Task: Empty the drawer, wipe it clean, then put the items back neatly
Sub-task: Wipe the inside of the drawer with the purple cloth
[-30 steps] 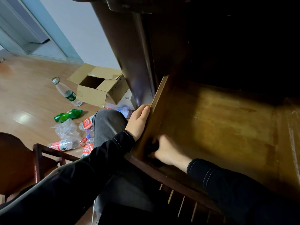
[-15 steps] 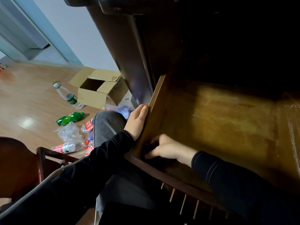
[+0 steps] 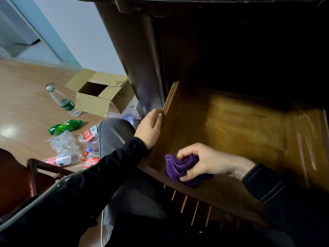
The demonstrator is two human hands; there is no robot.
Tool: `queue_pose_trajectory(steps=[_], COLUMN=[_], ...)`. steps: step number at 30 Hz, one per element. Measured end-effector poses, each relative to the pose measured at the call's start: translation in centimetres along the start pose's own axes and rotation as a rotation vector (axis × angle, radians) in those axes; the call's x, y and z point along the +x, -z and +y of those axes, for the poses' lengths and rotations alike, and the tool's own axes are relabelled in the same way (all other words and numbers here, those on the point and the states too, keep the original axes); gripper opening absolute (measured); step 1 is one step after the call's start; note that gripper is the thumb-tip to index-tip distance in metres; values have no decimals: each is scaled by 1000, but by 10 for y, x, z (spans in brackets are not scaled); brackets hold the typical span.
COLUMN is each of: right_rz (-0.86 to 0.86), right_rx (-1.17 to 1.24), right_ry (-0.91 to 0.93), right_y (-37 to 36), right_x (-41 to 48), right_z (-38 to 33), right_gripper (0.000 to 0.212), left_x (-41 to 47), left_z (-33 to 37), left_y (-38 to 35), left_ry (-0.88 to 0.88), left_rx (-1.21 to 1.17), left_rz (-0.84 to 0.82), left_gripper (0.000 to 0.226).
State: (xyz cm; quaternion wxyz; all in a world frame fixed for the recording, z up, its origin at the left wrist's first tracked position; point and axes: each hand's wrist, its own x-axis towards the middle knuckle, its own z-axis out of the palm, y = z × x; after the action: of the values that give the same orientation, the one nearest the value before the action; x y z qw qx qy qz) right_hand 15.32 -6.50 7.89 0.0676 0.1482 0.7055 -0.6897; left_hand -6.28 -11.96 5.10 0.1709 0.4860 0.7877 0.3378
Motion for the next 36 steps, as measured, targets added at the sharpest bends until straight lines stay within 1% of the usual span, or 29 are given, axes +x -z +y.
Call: queue_pose_trajectory(steps=[3, 6, 8, 10, 12, 14, 16, 17, 18, 20, 21, 23, 25, 27, 29, 31, 33, 34, 35, 36], right_rz=[-5, 76, 94, 67, 25, -7, 44, 122, 224, 424, 504, 647, 765, 822, 795, 705, 679, 719, 797, 900], right_rx=[-16, -46, -98, -149, -185, -219, -214, -184, -135, -23, 15, 85, 137, 177, 185, 145, 99, 53, -21, -128], right_ry=[28, 72, 82, 41, -39, -126, -192, -206, -211, -223, -233, -253, -238, -197, -192, -212, -201, -195, -194, -208], right_y=[0, -15, -17, -9, 4, 14, 17, 18, 18, 19, 19, 21, 23, 24, 25, 25, 31, 36, 43, 50], right_x=[-7, 2, 0, -14, -34, -52, -68, -74, -81, -92, -97, -106, -113, -119, -124, -130, -138, -144, -150, -157], right_z=[-3, -6, -9, -10, -8, -7, -5, -5, -3, 1, 3, 4, 0, -6, -12, -15, -14, -13, -12, -10], right_gripper=[29, 29, 27, 24, 20, 16, 14, 13, 13, 21, 28, 46, 59, 58, 51, 45, 37, 30, 21, 12], left_x=[0, 1, -1, -5, -9, -14, -20, -23, -26, -29, -30, -33, -42, -49, -52, -52, -48, -45, -42, -38], left_z=[1, 3, 5, 8, 15, 25, 37, 44, 53, 73, 83, 101, 117, 129, 142, 155, 167, 170, 170, 169], left_y=[0, 0, 2, 5, 9, 11, 8, 6, 4, -5, -10, -21, -32, -42, -55, -70, -81, -87, -93, -97], left_ry=[-55, -100, -137, -202, -294, -409, -492, -496, -468, -316, -210, 78, 364, 472, 542, 639, 710, 732, 752, 774], left_rx=[83, 127, 170, 234, 325, 389, 370, 313, 229, 48, -30, -236, -484, -615, -793, -1010, -1137, -1178, -1198, -1192], left_rz=[8, 23, 35, 63, 105, 135, 86, 17, -75, -297, -418, -636, -797, -921, -974, -942, -887, -848, -806, -771], left_gripper=[32, 32, 34, 39, 44, 41, 32, 29, 26, 24, 27, 46, 60, 59, 51, 42, 33, 26, 20, 19])
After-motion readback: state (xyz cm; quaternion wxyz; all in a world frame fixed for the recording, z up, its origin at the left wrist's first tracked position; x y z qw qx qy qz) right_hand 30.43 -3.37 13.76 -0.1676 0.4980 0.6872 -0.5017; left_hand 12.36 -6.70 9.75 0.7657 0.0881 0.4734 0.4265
